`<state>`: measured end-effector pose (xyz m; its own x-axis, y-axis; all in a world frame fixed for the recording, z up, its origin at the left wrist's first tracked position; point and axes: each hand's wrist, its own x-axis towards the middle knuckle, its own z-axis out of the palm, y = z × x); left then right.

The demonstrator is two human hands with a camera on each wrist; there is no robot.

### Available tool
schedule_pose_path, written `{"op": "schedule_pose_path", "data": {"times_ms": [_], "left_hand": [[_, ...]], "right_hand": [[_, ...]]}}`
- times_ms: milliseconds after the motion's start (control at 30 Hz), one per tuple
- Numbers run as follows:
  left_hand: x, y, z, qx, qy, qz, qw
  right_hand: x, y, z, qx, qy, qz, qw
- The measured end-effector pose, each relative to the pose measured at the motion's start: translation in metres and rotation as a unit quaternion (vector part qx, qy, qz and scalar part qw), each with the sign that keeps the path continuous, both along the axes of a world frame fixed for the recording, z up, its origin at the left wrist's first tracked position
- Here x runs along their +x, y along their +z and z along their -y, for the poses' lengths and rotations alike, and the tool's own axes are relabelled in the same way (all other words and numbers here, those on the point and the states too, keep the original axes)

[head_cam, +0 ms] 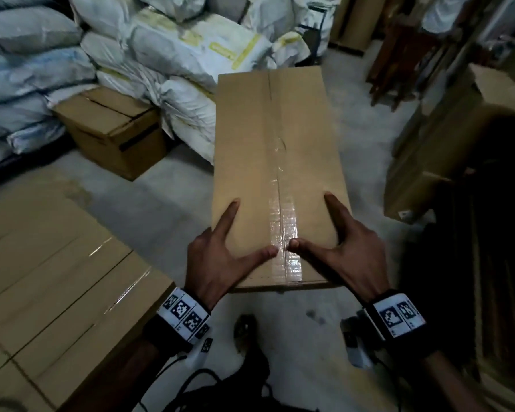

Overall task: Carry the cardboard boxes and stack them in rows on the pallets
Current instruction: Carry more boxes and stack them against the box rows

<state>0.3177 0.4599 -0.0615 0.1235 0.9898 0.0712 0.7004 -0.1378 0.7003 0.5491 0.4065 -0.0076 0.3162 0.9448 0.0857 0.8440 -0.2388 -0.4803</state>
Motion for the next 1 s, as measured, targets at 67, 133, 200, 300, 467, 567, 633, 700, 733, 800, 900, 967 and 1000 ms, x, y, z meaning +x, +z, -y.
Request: {"op": "schedule_pose_path", "data": {"times_ms": [67,133,200,300,467,567,633,700,733,800,900,967,1000], "left_hand": [[0.008,0.002,-0.048,-0.007,0.015,0.003,1.0],[0.014,0.008,-0.099,-0.004,0.036,-0.006,0.999],[0.016,0.012,-0.145,-0.003,0.052,-0.017,0.998],[0.011,0.019,-0.201,-0.002,0.079,-0.02,0.997],[-0.013,0.025,-0.29,-0.001,0.144,-0.035,0.989],[-0.029,0.024,-0.345,0.003,0.184,-0.044,0.982],[-0.04,0.023,-0.388,0.0,0.22,-0.061,0.974],[-0.053,0.02,-0.432,-0.007,0.253,-0.065,0.965],[-0.059,0.019,-0.454,-0.007,0.265,-0.064,0.962],[-0.07,0.022,-0.502,-0.005,0.295,-0.066,0.953],[-0.084,0.041,-0.563,-0.017,0.345,-0.074,0.936],[-0.101,0.048,-0.603,-0.011,0.377,-0.078,0.923],[-0.113,0.046,-0.622,-0.006,0.394,-0.082,0.916]], "right_hand": [[0.01,0.003,-0.052,-0.002,0.009,-0.002,1.0],[0.016,0.008,-0.109,0.001,0.028,-0.006,1.0],[0.021,0.011,-0.163,0.008,0.048,-0.015,0.999],[0.019,0.009,-0.235,0.018,0.069,-0.018,0.997],[-0.003,0.004,-0.359,0.0,0.138,-0.035,0.99],[-0.021,-0.002,-0.437,-0.01,0.19,-0.036,0.981],[-0.034,-0.008,-0.495,-0.012,0.219,-0.05,0.974],[-0.049,-0.014,-0.555,-0.01,0.245,-0.058,0.968],[-0.057,-0.017,-0.583,-0.008,0.259,-0.06,0.964],[-0.073,-0.02,-0.645,-0.006,0.285,-0.077,0.955],[-0.103,-0.015,-0.726,-0.003,0.324,-0.079,0.943],[-0.127,-0.011,-0.777,-0.008,0.352,-0.083,0.932],[-0.14,-0.011,-0.804,-0.012,0.37,-0.083,0.925]]}}
